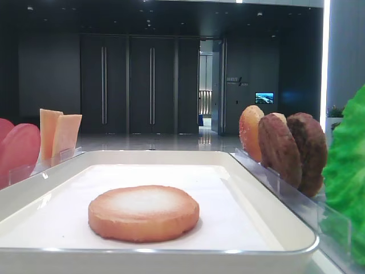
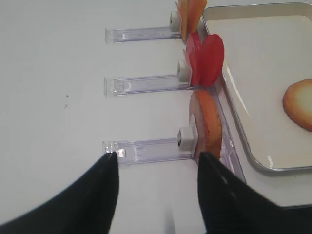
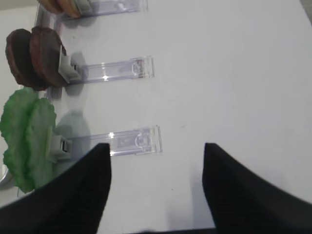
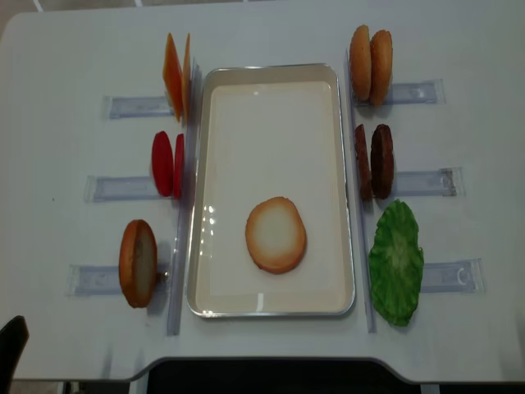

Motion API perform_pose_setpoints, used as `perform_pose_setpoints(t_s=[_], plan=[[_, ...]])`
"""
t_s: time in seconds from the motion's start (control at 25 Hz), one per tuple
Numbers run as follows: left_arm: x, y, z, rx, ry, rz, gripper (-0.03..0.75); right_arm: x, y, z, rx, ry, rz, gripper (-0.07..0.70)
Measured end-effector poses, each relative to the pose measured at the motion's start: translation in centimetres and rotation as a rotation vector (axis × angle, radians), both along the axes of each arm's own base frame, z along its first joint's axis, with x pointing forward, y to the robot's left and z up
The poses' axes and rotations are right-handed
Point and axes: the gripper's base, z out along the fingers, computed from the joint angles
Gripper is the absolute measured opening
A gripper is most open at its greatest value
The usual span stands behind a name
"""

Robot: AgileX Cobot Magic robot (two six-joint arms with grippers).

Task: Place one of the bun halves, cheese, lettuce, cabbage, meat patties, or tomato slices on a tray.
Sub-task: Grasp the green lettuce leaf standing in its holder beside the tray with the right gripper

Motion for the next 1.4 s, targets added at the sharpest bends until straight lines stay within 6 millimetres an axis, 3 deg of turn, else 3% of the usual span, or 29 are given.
perform_pose_setpoints(t_s=[0.16, 0.36, 0.56, 1.2, 1.4], plan=[[0.0, 0.0, 0.0, 0.000, 0.000, 0.000, 0.398, 0.9, 0.3, 0.2, -0.028, 0.002, 0.067, 0.390], [0.0, 0.0, 0.0, 0.000, 0.000, -0.001, 0.398, -0.1, 0.5, 0.9, -0.023, -0.136, 0.094, 0.370], [0.0, 0.0, 0.0, 0.000, 0.000, -0.001, 0.398, 0.3, 0.9, 0.5, 0.020, -0.061, 0.117, 0.370], [0.0, 0.0, 0.0, 0.001, 0.000, -0.002, 0.398, 5.5, 1.5, 0.8, 0.082, 0.229, 0.167, 0.367], [0.0, 0.0, 0.0, 0.001, 0.000, -0.002, 0.398, 7.5, 1.5, 1.8, 0.071, 0.272, 0.187, 0.367]])
